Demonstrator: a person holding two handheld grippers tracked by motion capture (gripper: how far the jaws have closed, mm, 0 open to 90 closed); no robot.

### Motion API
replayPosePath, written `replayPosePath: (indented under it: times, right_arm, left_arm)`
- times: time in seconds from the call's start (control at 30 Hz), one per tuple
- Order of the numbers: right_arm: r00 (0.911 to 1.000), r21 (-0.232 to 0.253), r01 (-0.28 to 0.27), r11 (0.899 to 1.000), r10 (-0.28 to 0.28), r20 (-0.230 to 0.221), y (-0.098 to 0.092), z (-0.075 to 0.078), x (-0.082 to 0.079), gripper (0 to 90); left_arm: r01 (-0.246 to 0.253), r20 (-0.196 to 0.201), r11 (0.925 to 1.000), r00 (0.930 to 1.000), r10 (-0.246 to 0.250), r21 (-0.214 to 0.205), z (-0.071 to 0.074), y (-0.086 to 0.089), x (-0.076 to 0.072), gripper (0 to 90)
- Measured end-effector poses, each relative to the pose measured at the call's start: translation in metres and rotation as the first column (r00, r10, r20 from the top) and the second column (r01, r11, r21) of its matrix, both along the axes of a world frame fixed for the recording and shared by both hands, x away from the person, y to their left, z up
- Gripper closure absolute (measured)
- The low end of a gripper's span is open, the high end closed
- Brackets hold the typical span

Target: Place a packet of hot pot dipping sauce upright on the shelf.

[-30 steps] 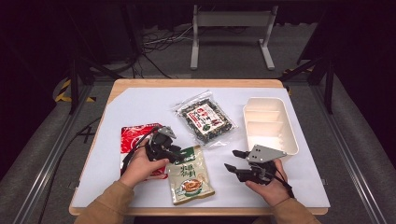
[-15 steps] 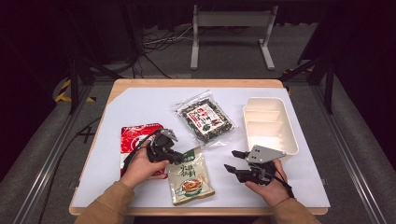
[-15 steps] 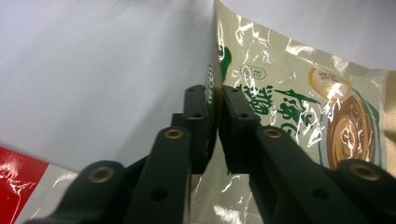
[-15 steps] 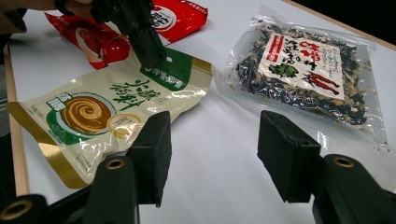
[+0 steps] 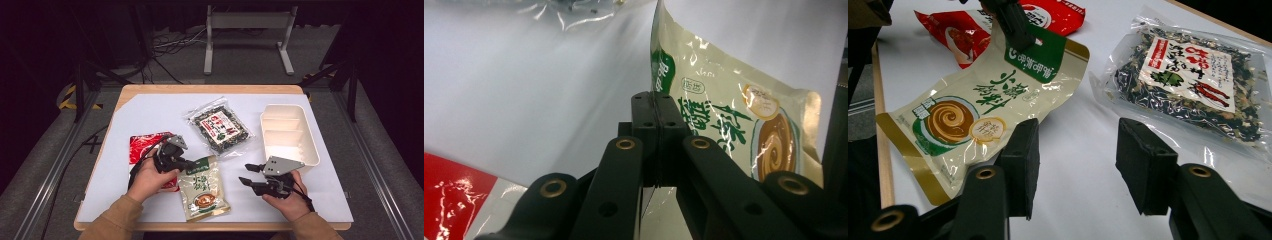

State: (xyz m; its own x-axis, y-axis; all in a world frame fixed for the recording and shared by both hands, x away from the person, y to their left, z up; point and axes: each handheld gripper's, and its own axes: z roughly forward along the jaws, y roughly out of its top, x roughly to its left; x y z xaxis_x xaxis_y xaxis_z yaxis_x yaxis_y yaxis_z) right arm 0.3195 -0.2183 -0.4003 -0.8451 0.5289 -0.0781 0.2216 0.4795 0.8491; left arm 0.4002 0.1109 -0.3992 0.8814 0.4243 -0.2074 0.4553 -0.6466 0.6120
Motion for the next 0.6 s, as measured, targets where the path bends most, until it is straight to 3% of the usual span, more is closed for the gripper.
replayPosePath:
  times: [0.23, 0.43, 0.6]
  right_arm:
    - [1.0000, 0.000, -0.005, 1.000, 0.005, 0.005, 0.001, 0.002, -0.002, 53.3]
    - [0.9999, 0.005, -0.002, 1.000, 0.001, 0.016, -0.001, 0.006, -0.003, 53.3]
    - [0.9998, 0.017, 0.001, 1.000, -0.001, 0.017, -0.003, 0.009, -0.004, 53.3]
  left_arm:
    - [0.035, 0.079, 0.9982, 0.9964, -0.031, -0.049, 0.020, 0.000, -0.013, 89.8]
    - [0.079, 0.198, 0.9867, 0.9789, -0.050, -0.142, 0.044, 0.006, -0.031, 89.9]
    - [0.141, 0.208, 0.9715, 0.9729, -0.100, -0.191, 0.058, 0.005, -0.042, 89.8]
